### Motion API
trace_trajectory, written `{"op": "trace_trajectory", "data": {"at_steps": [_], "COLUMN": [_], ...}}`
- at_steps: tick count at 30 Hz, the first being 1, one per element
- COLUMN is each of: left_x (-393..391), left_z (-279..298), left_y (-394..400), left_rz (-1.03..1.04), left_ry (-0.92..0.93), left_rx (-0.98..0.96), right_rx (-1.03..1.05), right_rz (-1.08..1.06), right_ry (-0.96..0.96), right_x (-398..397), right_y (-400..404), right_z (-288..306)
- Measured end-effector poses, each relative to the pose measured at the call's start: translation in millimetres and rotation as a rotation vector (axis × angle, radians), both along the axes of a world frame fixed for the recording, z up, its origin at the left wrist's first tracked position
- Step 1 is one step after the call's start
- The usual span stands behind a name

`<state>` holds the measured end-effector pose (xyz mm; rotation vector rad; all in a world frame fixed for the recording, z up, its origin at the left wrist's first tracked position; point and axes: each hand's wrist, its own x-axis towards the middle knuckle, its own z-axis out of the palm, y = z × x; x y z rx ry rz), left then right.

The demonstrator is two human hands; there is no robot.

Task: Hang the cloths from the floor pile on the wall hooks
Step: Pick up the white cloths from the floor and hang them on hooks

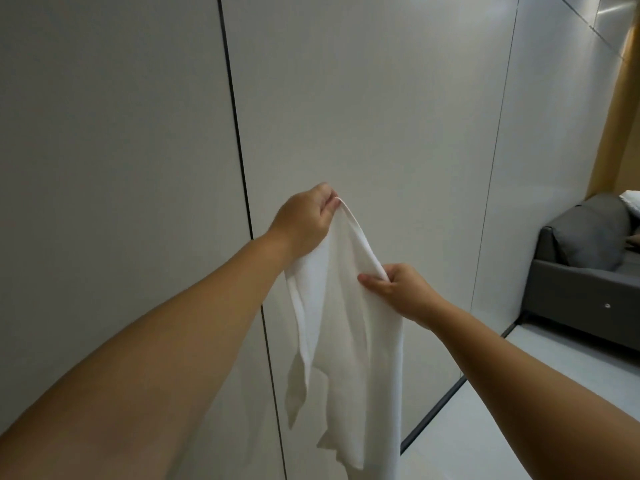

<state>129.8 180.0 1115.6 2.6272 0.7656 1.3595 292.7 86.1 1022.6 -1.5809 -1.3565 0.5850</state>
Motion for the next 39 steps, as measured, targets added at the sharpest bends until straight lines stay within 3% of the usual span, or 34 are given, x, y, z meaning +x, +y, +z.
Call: {"op": "trace_trajectory", "data": {"at_steps": [5,11,14,18,21,24,30,36,39], "left_x": [-30.4,-49.8,-48.0,-30.5,-13.2,-2.8,3.7,-5.2,-26.8], "left_z": [19.1,-19.5,-47.4,-65.2,-69.2,-73.8,-64.8,-34.6,-22.6], "left_y": [24.8,47.7,49.5,36.1,24.9,20.7,16.8,21.3,29.4], "left_rz": [0.19,0.193,0.072,-0.249,-0.451,-0.458,-0.273,-0.146,-0.007], "left_ry": [0.045,0.19,0.258,0.203,0.184,0.163,-0.01,-0.203,-0.095], "left_rx": [0.084,-0.169,-0.358,-0.696,-0.835,-0.83,-0.725,-0.515,-0.375], "right_rx": [-0.064,0.097,0.134,0.094,0.091,0.101,0.019,-0.178,-0.134], "right_rz": [0.013,-0.018,0.015,0.046,0.07,0.043,-0.035,0.04,-0.016], "right_ry": [0.024,-0.005,-0.084,-0.185,-0.198,-0.204,-0.262,-0.103,-0.059], "right_x": [9.2,2.0,-7.1,-12.8,-14.6,-11.6,11.9,19.4,19.6], "right_y": [-1.9,3.7,10.3,17.5,17.4,14.6,4.7,2.7,5.5], "right_z": [-10.5,17.6,36.5,48.6,52.0,52.5,36.9,-12.5,-23.7]}}
